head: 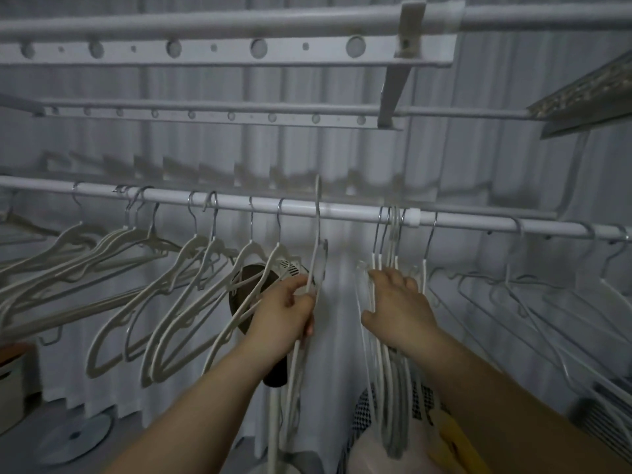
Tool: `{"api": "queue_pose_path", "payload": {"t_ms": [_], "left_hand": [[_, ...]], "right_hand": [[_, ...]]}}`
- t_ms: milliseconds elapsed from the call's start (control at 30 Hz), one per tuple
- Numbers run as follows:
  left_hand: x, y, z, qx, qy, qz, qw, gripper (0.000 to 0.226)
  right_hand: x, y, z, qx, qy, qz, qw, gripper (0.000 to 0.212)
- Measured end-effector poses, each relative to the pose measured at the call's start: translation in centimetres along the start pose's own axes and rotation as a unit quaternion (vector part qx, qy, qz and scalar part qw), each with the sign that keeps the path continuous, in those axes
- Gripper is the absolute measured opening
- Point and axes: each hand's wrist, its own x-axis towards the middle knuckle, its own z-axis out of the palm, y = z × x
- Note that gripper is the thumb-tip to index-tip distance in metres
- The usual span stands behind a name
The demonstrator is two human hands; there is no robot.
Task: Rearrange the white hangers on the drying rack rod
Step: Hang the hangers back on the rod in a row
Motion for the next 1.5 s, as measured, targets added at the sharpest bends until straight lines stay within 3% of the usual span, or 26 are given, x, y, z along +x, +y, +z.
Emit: {"api": "queue_pose_path", "payload": {"t_ms": [333, 433, 500, 567, 700, 1000, 1200, 1300, 1400, 1500], "left_hand": [[1.5, -0.6, 0.1, 0.091, -0.043, -0.046, 0.994, 0.031], [0.7, -0.4, -1.6, 0.271, 0.027, 0.059, 0.960, 0.042], [-0.3, 0.2, -3.4, 0.313, 0.115, 0.157, 0.930, 0.038], [-0.7, 0.6, -5.5, 0.328, 0.172, 0.204, 0.906, 0.033], [-0.3, -0.4, -8.9, 0.394, 0.190, 0.146, 0.887, 0.037], [0.1, -3.7, -10.5, 0.358, 0.134, 0.061, 0.922, 0.049], [0.0, -4.7, -11.6, 0.349, 0.108, -0.023, 0.931, 0.043], [-0.2, -4.7, -11.7, 0.276, 0.071, -0.074, 0.956, 0.044], [-0.3, -4.7, -11.7, 0.192, 0.041, -0.119, 0.973, 0.027], [-0.4, -4.6, -12.0, 0.180, 0.046, -0.129, 0.974, 0.005]], "right_hand": [[1.1, 0.0, -0.5, -0.020, 0.054, 0.003, 0.998, 0.062], [1.8, -1.3, -0.8, 0.017, 0.103, -0.017, 0.994, 0.057], [2.3, -2.5, -0.9, 0.041, 0.127, -0.042, 0.990, 0.054], [2.7, -4.0, -0.7, 0.069, 0.119, -0.059, 0.989, 0.053], [3.8, -7.0, -0.1, 0.108, 0.073, -0.050, 0.990, 0.060], [5.7, -12.6, 2.5, 0.012, 0.072, -0.033, 0.997, 0.073], [6.5, -13.3, 4.2, -0.047, 0.042, -0.004, 0.998, 0.073], [6.8, -13.3, 4.6, -0.050, 0.034, 0.004, 0.998, 0.075], [7.0, -13.2, 4.9, -0.061, 0.015, 0.014, 0.998, 0.081], [7.0, -12.8, 5.0, -0.073, 0.013, 0.025, 0.997, 0.079]]}}
